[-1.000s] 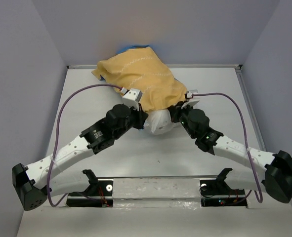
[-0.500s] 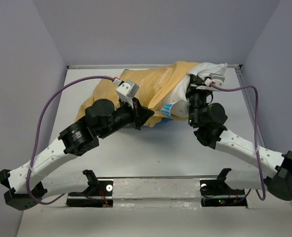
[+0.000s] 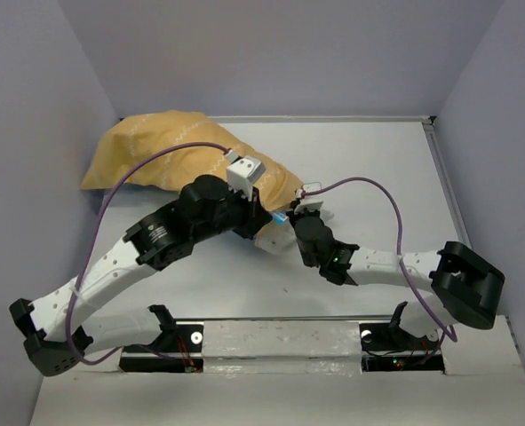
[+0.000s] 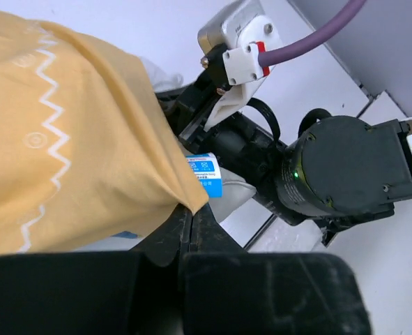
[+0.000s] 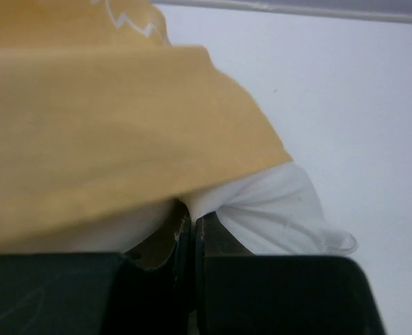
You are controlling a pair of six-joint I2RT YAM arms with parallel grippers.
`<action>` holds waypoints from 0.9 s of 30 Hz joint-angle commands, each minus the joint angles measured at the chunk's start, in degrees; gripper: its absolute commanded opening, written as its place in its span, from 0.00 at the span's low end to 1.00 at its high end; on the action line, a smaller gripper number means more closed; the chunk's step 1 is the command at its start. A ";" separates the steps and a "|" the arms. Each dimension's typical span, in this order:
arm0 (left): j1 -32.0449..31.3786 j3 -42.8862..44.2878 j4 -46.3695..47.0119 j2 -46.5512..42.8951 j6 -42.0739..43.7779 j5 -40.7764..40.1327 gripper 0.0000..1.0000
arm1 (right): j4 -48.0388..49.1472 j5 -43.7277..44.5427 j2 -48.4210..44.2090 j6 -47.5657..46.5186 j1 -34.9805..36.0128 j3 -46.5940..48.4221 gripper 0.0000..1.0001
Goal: Put the pillow into the pillowcase
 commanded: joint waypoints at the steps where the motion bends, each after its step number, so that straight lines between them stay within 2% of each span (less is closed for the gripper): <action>1: -0.36 -4.57 8.34 -14.18 -2.17 -1.89 0.00 | -8.20 -13.77 -2.88 9.60 1.92 -1.28 0.02; 3: 0.51 -7.74 5.51 -16.91 -3.05 -6.31 0.00 | -10.91 -17.84 -6.92 9.50 1.92 -1.29 0.21; 4: 0.69 -10.72 5.33 -17.62 -3.22 -6.50 0.00 | -11.88 -23.77 -8.59 8.54 1.92 -1.46 0.37; 5: 0.86 -12.05 5.06 -18.15 -3.57 -7.02 0.00 | -15.55 -26.36 -11.91 7.75 1.92 -0.94 0.63; 7: 0.95 -14.69 5.23 -19.30 -4.01 -9.39 0.00 | -22.31 -31.27 -15.27 6.69 1.92 -0.24 0.82; 10: 1.30 -15.49 6.81 -19.91 -3.49 -10.36 0.00 | -25.95 -35.77 -22.47 4.84 0.97 -1.19 0.84; 13: 1.65 -14.27 7.87 -20.09 -2.53 -11.07 0.00 | -28.23 -42.00 -28.01 5.36 -4.48 -3.56 0.81; 15: 1.83 -13.30 8.14 -20.00 -1.73 -11.07 0.00 | -29.38 -42.12 -29.25 5.72 -6.15 -4.27 0.82; 18: 2.01 -11.37 9.54 -18.78 -0.33 -10.64 0.00 | -30.79 -39.05 -30.05 7.29 -7.90 -6.38 0.91; 20: 2.10 -10.58 13.83 -15.80 0.46 -6.52 0.00 | -30.88 -41.48 -29.79 9.84 -11.50 -7.44 0.91; 21: 2.10 -10.14 13.85 -15.79 0.64 -6.50 0.00 | -30.44 -43.41 -29.44 9.85 -11.52 -7.61 0.87; 22: 2.18 -9.70 16.11 -13.17 0.82 -3.80 0.00 | -29.83 -45.61 -28.65 10.89 -13.70 -7.79 0.78; 23: 2.18 -8.39 17.27 -11.76 0.99 -2.38 0.00 | -28.61 -51.11 -27.51 11.17 -13.72 -7.44 0.60; 25: 2.10 -6.28 20.26 -7.89 1.08 4.20 0.00 | -27.29 -58.94 -22.60 10.55 -13.72 -5.87 0.48; 27: 2.10 -5.04 23.06 -5.34 0.91 9.03 0.00 | -23.34 -62.75 -20.04 11.69 -13.72 -5.59 0.38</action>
